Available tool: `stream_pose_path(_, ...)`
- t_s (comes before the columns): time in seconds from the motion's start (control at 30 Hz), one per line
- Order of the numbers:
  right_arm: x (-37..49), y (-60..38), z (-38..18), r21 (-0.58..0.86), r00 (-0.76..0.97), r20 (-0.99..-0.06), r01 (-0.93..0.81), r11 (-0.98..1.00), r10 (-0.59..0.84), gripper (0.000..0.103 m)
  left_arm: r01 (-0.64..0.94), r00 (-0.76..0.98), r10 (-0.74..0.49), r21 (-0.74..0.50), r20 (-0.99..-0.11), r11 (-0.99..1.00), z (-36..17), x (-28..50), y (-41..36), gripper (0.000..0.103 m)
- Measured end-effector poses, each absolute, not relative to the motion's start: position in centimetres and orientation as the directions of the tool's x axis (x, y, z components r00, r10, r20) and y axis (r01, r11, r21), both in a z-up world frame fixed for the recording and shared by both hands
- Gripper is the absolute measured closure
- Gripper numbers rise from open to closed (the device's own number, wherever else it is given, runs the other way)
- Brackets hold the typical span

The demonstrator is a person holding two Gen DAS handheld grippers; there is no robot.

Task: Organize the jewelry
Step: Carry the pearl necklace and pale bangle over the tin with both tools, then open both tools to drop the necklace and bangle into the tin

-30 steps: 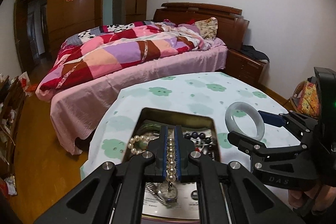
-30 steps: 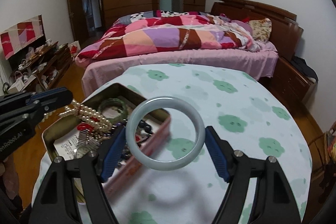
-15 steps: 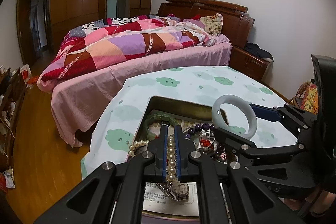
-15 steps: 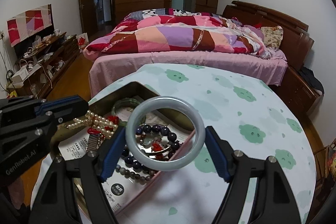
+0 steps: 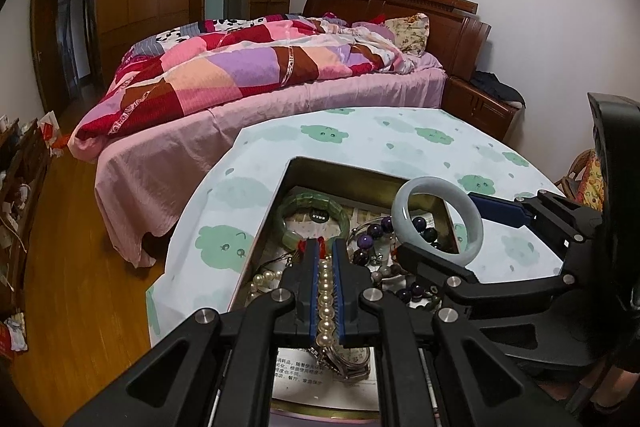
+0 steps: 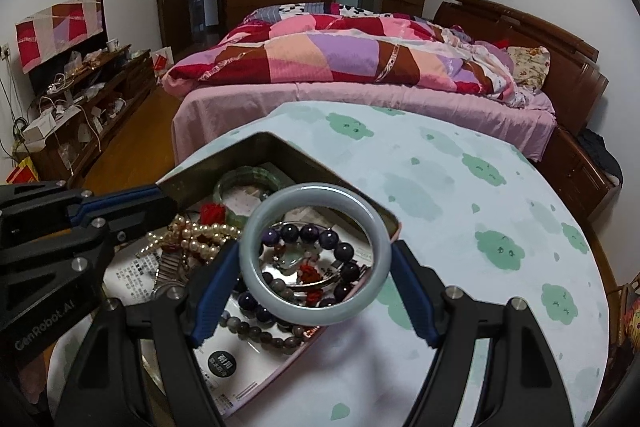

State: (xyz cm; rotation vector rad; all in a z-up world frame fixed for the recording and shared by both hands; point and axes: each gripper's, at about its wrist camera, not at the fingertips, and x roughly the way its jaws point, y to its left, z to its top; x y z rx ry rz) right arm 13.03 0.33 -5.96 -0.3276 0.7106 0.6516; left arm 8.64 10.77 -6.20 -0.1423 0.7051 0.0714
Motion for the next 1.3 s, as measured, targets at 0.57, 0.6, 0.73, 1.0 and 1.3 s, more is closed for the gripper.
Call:
stream_pose_path(0.57,12.9,1.6,-7.1,-0.111,0.563,-0.717,-0.674,0.730,0.411,0.025,-0.105,0.736,0.010,-0.099,-0.677,0.990,-7.2,8.9,10.6,0.098)
stream_pose_path(0.6,12.8,1.6,-7.1,-0.112,0.563,-0.717,-0.675,0.729,0.411,0.025,-0.105,0.735,0.010,-0.099,-0.678,0.990,-7.2,8.9,10.6,0.098)
stream_pose_path(0.73,12.9,1.7,-7.2,-0.133,0.569,-0.718,-0.677,0.724,0.401,0.025,-0.104,0.730,0.009,-0.098,-0.684,0.990,-7.4,9.0,10.7,0.098)
stream_pose_path(1.0,12.8,2.1,-7.4,-0.154,0.573,-0.719,-0.683,0.714,0.393,0.025,-0.105,0.727,0.009,-0.098,-0.687,0.990,-7.7,9.0,10.7,0.098)
stream_pose_path(1.3,12.7,2.7,-7.7,-0.166,0.566,-0.728,-0.693,0.701,0.387,0.025,-0.099,0.722,0.005,-0.096,-0.692,0.990,-8.1,8.9,10.8,0.098)
